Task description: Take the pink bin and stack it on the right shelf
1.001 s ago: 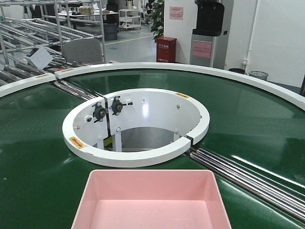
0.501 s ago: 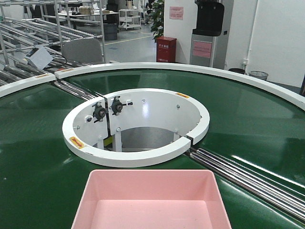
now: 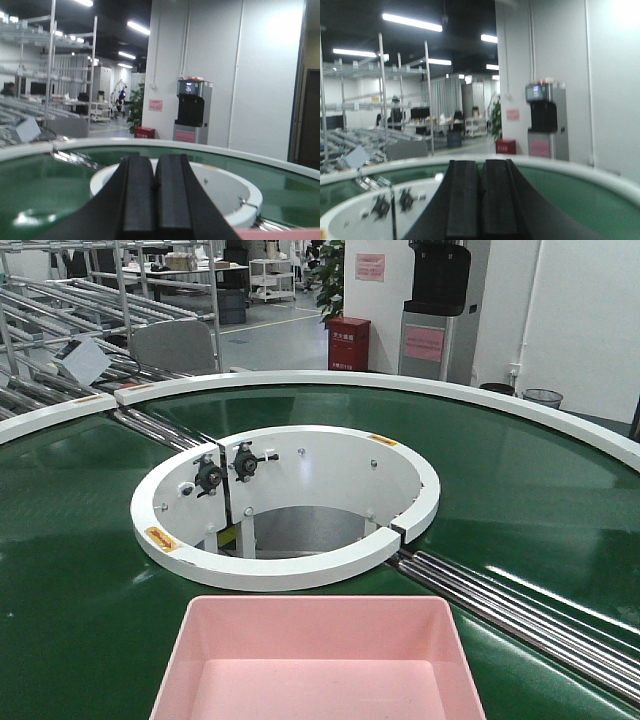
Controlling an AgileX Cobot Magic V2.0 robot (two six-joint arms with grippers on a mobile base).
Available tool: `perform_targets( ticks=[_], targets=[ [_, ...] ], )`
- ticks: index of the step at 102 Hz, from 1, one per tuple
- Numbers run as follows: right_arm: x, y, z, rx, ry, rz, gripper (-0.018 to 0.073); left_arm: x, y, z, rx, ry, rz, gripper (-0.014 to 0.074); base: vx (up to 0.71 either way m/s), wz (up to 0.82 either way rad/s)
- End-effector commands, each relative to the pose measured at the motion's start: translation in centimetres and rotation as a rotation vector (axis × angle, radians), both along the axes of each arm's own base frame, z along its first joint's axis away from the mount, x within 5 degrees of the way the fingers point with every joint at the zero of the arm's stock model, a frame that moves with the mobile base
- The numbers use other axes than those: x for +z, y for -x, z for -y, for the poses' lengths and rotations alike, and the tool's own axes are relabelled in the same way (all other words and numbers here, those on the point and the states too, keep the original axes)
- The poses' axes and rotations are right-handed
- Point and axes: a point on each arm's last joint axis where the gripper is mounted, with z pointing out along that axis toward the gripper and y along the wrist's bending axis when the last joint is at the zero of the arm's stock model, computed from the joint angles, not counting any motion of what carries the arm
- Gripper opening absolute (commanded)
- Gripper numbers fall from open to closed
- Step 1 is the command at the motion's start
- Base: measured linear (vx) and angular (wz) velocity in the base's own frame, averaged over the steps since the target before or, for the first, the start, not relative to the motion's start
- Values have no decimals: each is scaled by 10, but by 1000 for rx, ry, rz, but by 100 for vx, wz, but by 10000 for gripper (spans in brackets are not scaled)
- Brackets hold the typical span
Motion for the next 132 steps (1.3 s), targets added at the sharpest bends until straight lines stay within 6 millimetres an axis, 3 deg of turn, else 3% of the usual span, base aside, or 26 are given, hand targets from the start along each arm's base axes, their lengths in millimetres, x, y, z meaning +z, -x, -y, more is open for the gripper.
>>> perform_targets(
  ticks=[1, 9, 18, 29, 40, 51, 61, 68, 85, 95, 118, 132],
  targets=[
    [59, -12, 0, -32, 67, 33, -8, 54, -13, 2, 6, -23, 37, -8, 0, 0],
    [84, -34, 0, -34, 70, -8, -8, 78, -40, 6, 7, -39, -14, -8, 0, 0],
    [91, -58, -1, -31, 59, -80, -8, 94, -69, 11, 10, -59, -56, -8, 0, 0],
    [83, -83, -2, -26, 62, -154, -8, 93, -98, 15, 7, -68, -131, -8, 0, 0],
    [77, -97, -4, -17, 66, -209, 1, 87, -111, 17, 8, -76, -160, -1, 0, 0],
    [74, -103, -5, -14, 68, -225, 43, 86, -114, 17, 13, -107, -166, 36, 0, 0],
    [74, -105, -5, -14, 68, -231, 135, 87, -114, 17, 18, -127, -154, 108, 0, 0],
    [73, -105, -5, -14, 68, -235, 223, 88, -113, 17, 20, -130, -145, 180, 0, 0],
    [72, -105, -5, -14, 69, -238, 538, 85, -113, 17, 17, -134, -174, 414, 0, 0],
    [70, -111, -7, -4, 87, -255, 626, 85, -113, 17, 18, -134, -170, 495, 0, 0],
    [56, -123, -30, 135, 104, -369, 596, 74, -114, 20, -16, -76, -277, 511, 0, 0],
    [37, -142, -47, 190, 143, -667, 554, 63, -117, 32, -99, -115, -517, 501, 0, 0]
  ],
)
